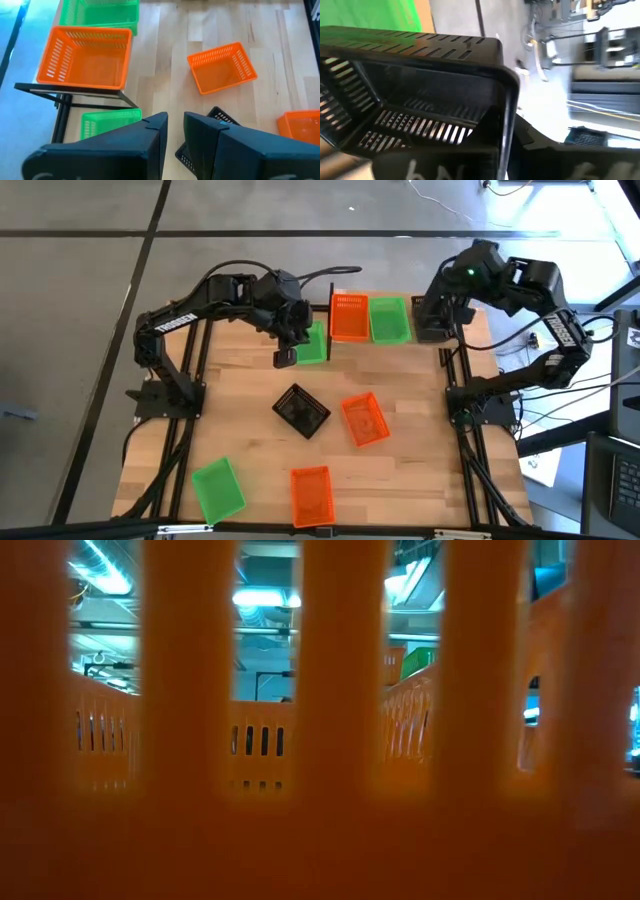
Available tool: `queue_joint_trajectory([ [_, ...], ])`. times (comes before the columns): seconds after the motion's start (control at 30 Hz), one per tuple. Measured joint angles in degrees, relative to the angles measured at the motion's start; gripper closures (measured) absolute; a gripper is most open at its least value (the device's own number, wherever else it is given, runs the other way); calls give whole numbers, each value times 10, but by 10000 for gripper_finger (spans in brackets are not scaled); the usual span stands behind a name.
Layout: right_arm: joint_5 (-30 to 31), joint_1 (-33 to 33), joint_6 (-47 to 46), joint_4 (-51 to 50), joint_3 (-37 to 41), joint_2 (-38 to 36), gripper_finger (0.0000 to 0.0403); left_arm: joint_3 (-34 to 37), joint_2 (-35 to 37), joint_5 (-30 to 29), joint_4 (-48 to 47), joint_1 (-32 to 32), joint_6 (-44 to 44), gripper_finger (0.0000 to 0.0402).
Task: Stack baskets on shelf by color
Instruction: Stack the bottom black bin on top of the black bin on the shelf
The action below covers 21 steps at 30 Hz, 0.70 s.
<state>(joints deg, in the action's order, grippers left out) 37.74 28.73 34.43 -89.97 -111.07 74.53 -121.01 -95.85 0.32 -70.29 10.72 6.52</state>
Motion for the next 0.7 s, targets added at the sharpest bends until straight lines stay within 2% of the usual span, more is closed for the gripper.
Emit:
queue_joint_trajectory([
  [0.07,16,3,23,0,0,9,403,0,0,0,3,0,0,347],
  [0.37,-5,24,82,0,0,59,403,0,0,0,11,0,-3,347],
  [0.53,-42,47,79,0,0,70,403,0,0,0,11,0,-7,347],
  [0.7,-52,64,49,0,0,66,403,0,0,0,11,0,-19,347],
])
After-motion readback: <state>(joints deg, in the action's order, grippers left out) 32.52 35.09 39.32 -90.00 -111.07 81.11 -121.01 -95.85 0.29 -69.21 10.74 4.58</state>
